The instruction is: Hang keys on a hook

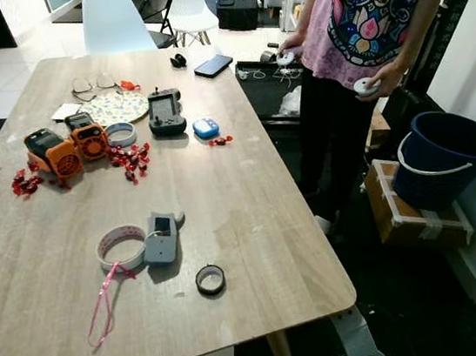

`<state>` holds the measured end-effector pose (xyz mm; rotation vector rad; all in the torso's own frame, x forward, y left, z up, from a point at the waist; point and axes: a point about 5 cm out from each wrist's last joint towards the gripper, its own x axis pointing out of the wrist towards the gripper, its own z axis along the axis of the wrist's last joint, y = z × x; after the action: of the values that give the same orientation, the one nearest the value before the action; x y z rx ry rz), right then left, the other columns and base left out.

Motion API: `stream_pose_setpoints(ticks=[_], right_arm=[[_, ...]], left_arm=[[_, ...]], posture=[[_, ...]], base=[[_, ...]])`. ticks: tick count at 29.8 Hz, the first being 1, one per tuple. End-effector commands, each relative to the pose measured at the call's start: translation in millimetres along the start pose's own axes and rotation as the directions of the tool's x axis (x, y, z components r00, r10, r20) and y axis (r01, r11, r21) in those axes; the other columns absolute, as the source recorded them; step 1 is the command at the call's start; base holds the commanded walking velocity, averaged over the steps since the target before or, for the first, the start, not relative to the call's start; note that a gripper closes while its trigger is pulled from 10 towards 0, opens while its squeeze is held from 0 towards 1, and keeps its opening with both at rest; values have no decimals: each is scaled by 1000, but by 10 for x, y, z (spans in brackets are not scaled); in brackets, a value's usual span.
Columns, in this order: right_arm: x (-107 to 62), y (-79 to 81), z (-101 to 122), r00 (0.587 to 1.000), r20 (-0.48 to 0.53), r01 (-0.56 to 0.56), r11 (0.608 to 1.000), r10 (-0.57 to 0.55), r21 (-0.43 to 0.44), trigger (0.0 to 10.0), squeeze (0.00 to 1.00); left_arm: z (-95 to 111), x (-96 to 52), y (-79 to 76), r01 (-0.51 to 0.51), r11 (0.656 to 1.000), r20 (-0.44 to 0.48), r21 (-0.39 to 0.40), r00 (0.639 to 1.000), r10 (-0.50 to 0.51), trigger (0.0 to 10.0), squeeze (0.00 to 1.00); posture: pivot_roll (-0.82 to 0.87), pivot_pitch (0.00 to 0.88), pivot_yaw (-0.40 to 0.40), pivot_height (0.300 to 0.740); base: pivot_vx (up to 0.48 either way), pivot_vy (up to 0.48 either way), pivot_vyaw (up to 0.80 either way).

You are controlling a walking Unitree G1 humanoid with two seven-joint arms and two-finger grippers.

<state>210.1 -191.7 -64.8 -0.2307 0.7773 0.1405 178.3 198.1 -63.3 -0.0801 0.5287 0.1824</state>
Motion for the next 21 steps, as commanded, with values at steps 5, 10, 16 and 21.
stream_pose_setpoints(ticks=[5,10,16,21], right_arm=[[-12,24,-48,1000,-11,-1,1000,1,-1,10000,0],[-9,45,-38,1000,-4,4,1000,-4,12,10000,0],[-16,48,-63,1000,-9,10,1000,-9,19,10000,0],[-21,57,-81,1000,-11,24,999,-23,43,10000,0]], left_arm=[[-1,-9,40,16,999,-2,30,1000,-16,10000,0],[18,4,58,35,998,-4,52,999,-35,10000,0],[46,20,73,43,997,0,64,999,-43,10000,0],[60,24,78,61,995,1,75,998,-61,10000,0]], posture=[[81,39,-68,740],[78,37,-41,740],[91,41,-28,740],[91,52,4,740]], base=[[0,0,0],[0,0,0],[0,0,0],[0,0,0]])
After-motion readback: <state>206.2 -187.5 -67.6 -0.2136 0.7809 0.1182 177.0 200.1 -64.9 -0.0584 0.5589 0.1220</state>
